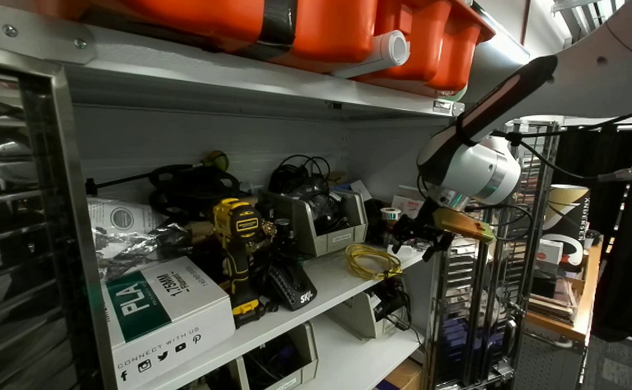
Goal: Put the yellow cable inside the compartment.
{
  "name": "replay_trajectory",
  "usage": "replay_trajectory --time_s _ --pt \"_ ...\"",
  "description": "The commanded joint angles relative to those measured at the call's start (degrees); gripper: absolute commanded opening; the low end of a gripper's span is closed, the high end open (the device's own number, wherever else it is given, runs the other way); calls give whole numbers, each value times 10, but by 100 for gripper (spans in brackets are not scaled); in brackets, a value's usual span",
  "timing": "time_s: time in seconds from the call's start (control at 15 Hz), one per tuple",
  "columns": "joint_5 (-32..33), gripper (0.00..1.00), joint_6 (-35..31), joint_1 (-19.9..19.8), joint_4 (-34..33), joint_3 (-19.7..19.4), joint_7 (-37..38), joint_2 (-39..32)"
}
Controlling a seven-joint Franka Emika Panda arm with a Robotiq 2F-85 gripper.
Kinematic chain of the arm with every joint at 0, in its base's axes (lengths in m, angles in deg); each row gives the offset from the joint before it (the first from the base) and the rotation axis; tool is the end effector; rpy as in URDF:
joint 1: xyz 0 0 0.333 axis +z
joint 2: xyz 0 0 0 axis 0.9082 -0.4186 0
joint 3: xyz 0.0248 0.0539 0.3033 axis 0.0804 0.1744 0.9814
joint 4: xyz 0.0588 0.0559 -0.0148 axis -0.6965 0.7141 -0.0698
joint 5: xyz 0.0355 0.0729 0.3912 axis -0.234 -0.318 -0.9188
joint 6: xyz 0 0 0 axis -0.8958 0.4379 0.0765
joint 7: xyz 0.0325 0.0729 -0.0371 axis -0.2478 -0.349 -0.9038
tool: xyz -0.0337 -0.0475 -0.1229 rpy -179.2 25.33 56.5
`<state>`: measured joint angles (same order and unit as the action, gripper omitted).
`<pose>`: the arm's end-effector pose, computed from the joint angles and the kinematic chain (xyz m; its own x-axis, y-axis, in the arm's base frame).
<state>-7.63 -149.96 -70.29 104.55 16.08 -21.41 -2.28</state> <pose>0.6167 -0.1116 0.3202 0.8833 -0.3612 0.2988 -0.2759 -0.9160 -0.2914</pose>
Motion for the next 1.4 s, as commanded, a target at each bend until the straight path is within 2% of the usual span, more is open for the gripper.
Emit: replay_trajectory --time_s 0.0,0.53,0.6,0.67,0.93,1.13,1.27,1.33 --pt "33 100 12 -12 -68 16 47 -45" --pt "124 100 55 -3 -129 20 122 -100" --pt "132 91 61 -2 -132 20 126 -102" --pt "138 73 67 -3 -135 22 129 -104" --pt "151 40 89 -2 -134 26 134 -100" --pt "163 20 110 4 -125 21 156 -89" --pt "180 12 113 12 -110 17 180 -78" --pt "188 12 115 14 -106 16 187 -77"
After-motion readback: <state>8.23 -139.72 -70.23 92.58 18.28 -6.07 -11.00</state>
